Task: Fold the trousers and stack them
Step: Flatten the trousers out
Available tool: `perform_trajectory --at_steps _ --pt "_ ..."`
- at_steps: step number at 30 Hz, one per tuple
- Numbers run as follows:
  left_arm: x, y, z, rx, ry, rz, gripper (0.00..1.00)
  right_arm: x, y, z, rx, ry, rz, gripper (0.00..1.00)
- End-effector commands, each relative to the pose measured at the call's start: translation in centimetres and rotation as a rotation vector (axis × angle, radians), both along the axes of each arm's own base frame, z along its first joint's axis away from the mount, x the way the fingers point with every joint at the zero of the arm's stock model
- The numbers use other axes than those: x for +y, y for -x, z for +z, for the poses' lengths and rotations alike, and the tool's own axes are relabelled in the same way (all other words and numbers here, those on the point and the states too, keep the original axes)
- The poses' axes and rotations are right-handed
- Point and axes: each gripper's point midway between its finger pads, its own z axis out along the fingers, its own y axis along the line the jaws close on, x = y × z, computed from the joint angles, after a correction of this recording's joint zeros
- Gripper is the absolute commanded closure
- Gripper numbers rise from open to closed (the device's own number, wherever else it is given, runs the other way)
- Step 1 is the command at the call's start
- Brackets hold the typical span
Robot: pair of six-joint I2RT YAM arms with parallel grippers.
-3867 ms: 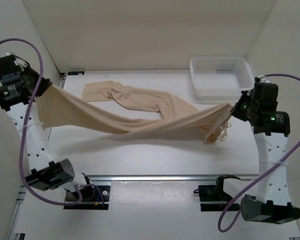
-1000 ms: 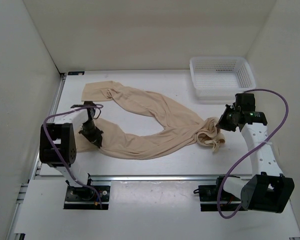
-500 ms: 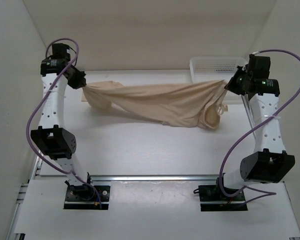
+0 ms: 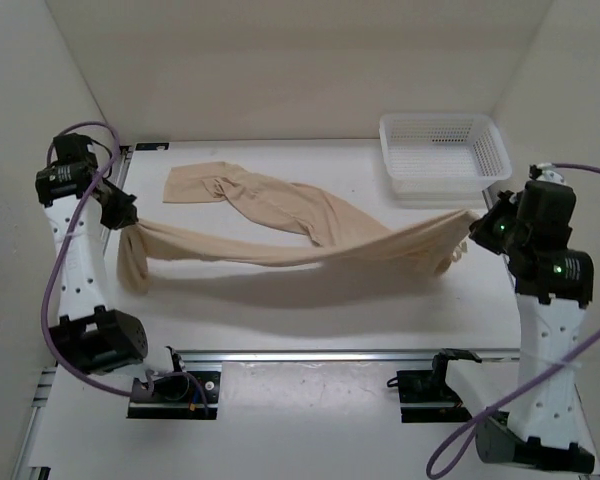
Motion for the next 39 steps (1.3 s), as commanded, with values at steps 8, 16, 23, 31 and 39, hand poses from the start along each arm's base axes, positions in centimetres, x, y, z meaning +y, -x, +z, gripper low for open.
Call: perform_trajectory --at_steps 8,16,23,31,39 --pt "1.5 2.6 8.8 -0.245 -0.169 0.007 0.9 -2.3 4.0 1.0 -0.003 0.063 -0.152 1.0" --pt "0.5 -3.5 5.5 -0.219 -0.093 -0.102 0.9 -0.4 -1.2 0.2 -0.002 -0.014 -0.04 1.0" --pt "1.3 -10.8 7.9 -0.288 -0.067 -0.164 0.9 -1.2 -8.4 2.9 -0.091 -0.005 -0.052 1.0" --pt "2.4 -9.0 11.0 -0.348 -0.06 -0.11 0.9 0.6 -7.2 7.7 -0.229 -0.008 0.062 1.0" --pt "4.3 1.5 -1.2 -0.027 -0.098 0.01 0.68 1.7 3.2 -3.2 -0.041 -0.109 -0.007 0.93"
